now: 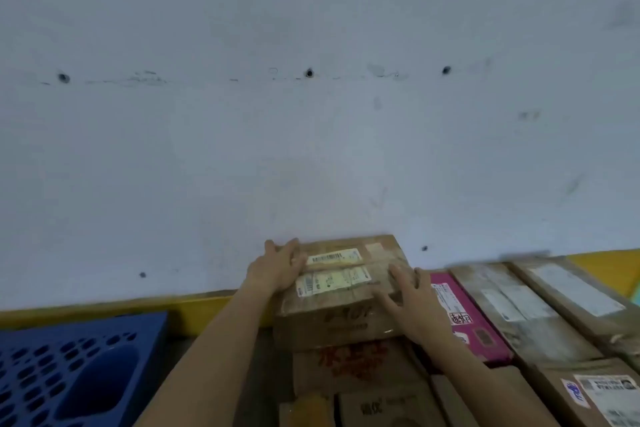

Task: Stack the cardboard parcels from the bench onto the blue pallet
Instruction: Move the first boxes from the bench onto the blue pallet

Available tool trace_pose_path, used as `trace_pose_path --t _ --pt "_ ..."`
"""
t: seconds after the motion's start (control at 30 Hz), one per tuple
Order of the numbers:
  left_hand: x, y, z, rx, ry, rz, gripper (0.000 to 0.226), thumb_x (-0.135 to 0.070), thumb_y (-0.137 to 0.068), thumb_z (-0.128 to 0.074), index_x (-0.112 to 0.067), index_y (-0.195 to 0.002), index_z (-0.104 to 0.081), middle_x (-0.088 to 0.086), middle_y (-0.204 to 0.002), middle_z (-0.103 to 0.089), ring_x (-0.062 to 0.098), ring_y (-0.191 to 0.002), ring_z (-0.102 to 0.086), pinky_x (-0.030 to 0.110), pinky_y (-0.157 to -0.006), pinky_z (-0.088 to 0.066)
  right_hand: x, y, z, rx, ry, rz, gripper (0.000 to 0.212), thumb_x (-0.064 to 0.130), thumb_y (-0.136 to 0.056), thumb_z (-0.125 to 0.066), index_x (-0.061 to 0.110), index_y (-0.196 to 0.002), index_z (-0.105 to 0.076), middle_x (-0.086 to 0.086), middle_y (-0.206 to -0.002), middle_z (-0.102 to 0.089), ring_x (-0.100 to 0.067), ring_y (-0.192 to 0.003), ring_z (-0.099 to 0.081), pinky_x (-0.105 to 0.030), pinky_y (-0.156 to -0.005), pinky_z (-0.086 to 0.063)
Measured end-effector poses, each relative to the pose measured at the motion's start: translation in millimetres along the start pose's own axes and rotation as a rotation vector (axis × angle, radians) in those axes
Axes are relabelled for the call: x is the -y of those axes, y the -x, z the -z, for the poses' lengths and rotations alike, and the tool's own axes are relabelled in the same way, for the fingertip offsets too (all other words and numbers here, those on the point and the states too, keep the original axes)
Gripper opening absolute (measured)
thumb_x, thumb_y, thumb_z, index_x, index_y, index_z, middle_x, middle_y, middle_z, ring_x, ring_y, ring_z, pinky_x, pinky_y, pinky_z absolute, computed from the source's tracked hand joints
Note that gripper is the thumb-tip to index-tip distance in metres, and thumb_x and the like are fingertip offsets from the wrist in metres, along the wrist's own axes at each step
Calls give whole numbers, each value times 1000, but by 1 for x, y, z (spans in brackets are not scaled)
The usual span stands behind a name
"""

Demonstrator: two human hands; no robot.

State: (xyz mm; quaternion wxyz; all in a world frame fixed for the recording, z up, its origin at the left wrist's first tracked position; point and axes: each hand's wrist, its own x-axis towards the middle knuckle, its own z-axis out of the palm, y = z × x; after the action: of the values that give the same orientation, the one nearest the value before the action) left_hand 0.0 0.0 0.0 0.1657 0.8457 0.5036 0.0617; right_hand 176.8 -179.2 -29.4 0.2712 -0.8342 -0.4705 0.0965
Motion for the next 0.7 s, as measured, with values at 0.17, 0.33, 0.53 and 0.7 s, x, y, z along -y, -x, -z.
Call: trace_pose_path --t 0.17,0.33,0.53,0.7 --pt "-3 1 -12 18 80 32 58 -53 -97 -27 -32 -149 -17 15 -154 -1 38 -127 -43 42 -105 -37 3 -4 -6 15 -73 -21 64 59 -86 -48 32 -141 -30 -11 -153 -9 -37 -135 -30 -50 -103 -41" --pt "-4 8 -10 15 91 29 60 -55 -95 -30 -29 -148 -20 15 -153 -5 37 -126 -44 42 -105 -38 8 3 -2 -24 -49 -33 67 56 -85 -52 29 -142 -31 -13 -151 -13 -38 -134 -31 -48 -103 -41" --pt "-5 28 22 -64 108 20 59 -55 -95 -33 -29 -147 -25 14 -151 -8 39 -124 -46 42 -102 -41 32 17 15 -99 -63 -12 67 56 -85 -53 28 -142 -31 -13 -148 -17 -38 -130 -34 -48 -98 -45" --pt "22 66 77 -157 100 38 57 -54 -95 -33 -28 -145 -29 15 -149 -13 41 -121 -48 42 -99 -42 88 42 28 -141 -77 65 67 55 -86 -50 24 -143 -33 -15 -145 -21 -39 -126 -38 -47 -99 -44"
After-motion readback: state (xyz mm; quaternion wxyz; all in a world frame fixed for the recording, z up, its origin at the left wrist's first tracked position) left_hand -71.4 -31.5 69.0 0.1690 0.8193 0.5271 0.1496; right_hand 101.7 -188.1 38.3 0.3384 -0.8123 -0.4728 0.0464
